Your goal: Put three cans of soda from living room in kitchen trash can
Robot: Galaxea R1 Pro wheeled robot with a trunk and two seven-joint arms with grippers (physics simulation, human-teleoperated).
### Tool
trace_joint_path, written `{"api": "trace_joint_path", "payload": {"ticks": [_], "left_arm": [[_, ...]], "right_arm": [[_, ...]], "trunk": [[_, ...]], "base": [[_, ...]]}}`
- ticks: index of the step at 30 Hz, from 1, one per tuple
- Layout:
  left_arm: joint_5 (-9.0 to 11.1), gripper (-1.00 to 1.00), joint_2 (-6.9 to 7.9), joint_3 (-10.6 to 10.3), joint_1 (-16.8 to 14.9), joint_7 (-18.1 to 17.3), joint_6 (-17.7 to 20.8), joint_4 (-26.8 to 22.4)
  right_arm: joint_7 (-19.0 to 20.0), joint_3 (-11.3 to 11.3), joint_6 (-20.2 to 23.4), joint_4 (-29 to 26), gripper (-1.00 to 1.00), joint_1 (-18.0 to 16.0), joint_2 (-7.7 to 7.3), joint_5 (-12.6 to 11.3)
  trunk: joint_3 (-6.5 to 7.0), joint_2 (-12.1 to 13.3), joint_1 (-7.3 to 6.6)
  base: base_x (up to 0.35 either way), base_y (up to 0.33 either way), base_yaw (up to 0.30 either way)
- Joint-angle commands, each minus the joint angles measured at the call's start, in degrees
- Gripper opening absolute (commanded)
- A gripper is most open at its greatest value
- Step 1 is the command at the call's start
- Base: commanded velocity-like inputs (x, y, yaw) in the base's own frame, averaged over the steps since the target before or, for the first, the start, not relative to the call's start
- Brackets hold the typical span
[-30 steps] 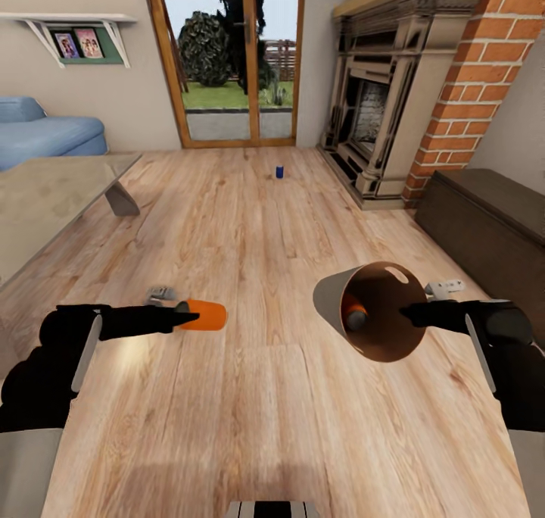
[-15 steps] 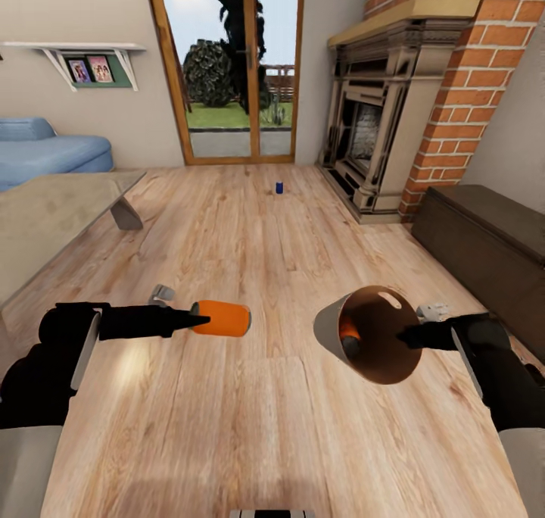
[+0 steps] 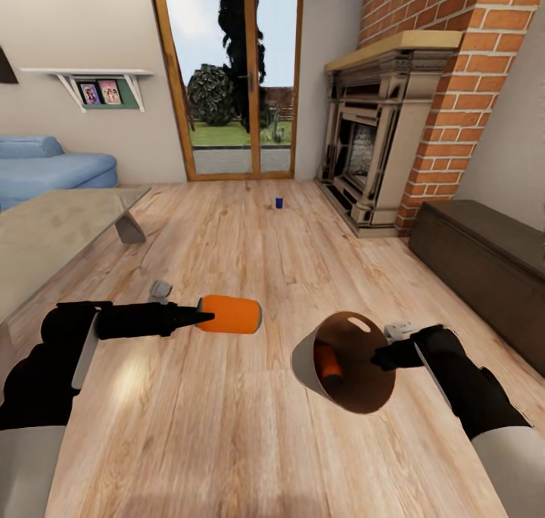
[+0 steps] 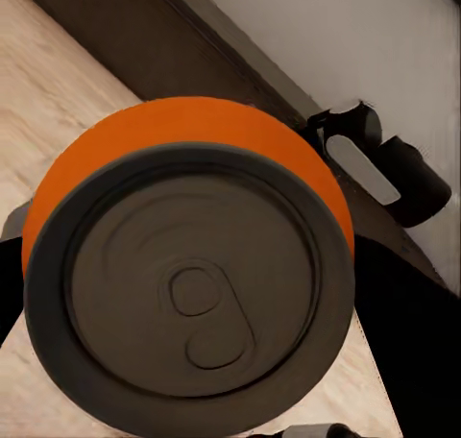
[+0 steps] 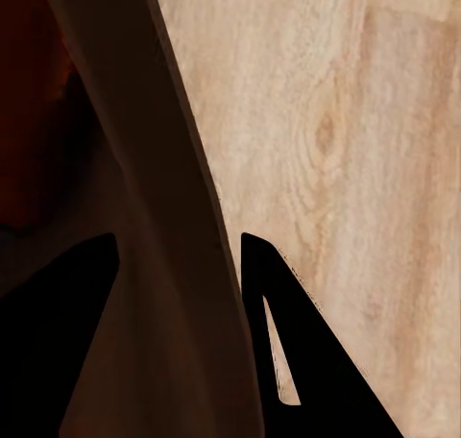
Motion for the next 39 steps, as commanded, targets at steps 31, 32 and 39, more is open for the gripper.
{"api": "trace_joint_path", "payload": {"ticks": [31,32,39], "left_arm": [[2.2,-1.00,-11.00,-11.3,0.0,5.3,0.0,-0.3],[2.2,-1.00,-11.52,-11.9,0.0,6.0,0.0,-0.3],[2.1,-1.00,-12.48,-16.6,0.1,13.0,0.0,0.1]], "right_arm": [[-0.6,3.9,0.2,5.9,-1.00,-0.5,4.42,-0.9],[-0.8,3.9,0.2,6.1,-1.00,-0.5,4.64,-0.1],[-1.1,3.9,0.2,6.5,-1.00,-0.6,6.98,3.3]], "trunk": [[6.89,0.4,-0.80],[7.11,0.4,-0.83],[8.66,0.5,-1.01]], "base": [[0.000,0.000,0.000],[0.000,0.000,0.000],[0.000,0.000,0.000]]}}
